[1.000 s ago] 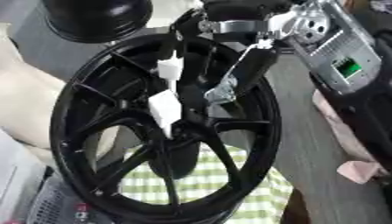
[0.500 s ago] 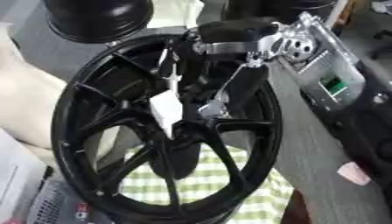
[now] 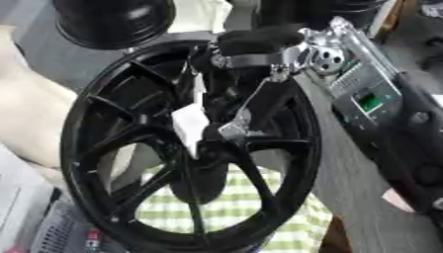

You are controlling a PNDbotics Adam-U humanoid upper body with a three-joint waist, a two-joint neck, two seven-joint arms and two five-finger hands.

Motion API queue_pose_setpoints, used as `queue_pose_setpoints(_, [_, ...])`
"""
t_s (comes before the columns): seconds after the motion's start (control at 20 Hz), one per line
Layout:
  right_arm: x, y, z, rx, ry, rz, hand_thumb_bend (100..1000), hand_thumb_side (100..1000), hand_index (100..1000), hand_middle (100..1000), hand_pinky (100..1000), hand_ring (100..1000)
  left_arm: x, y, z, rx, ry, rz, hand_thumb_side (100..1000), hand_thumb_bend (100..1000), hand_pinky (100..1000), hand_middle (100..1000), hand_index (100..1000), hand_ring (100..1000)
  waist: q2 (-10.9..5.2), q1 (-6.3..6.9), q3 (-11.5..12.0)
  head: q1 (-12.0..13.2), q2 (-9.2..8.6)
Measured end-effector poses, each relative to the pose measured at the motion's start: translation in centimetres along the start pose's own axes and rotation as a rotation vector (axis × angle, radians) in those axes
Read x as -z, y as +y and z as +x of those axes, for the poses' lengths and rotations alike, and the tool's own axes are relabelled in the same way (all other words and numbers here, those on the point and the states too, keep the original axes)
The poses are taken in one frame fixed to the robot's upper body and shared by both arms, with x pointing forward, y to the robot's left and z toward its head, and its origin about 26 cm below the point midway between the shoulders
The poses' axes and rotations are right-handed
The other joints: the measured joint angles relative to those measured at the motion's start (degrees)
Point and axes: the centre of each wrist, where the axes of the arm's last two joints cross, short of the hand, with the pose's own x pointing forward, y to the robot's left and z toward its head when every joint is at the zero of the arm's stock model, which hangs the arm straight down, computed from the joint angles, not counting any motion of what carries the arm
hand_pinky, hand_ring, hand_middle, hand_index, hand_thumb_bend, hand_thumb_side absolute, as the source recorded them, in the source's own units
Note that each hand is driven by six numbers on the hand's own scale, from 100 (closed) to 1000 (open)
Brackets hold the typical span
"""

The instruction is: Pull the pin out of the wheel hub.

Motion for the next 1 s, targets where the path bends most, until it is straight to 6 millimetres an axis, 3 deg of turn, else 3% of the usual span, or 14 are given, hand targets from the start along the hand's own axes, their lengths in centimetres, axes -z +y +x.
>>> queue_pose_setpoints(1.0, [0.65, 0.89, -0.08, -0.035, 0.043, 0.027, 348, 510, 800, 678, 773, 611, 0.11, -0.14, 0.17, -0.011, -0.005, -0.007, 433, 732, 655, 441, 619, 629, 1.24, -0.67, 1.5, -0.6, 0.51])
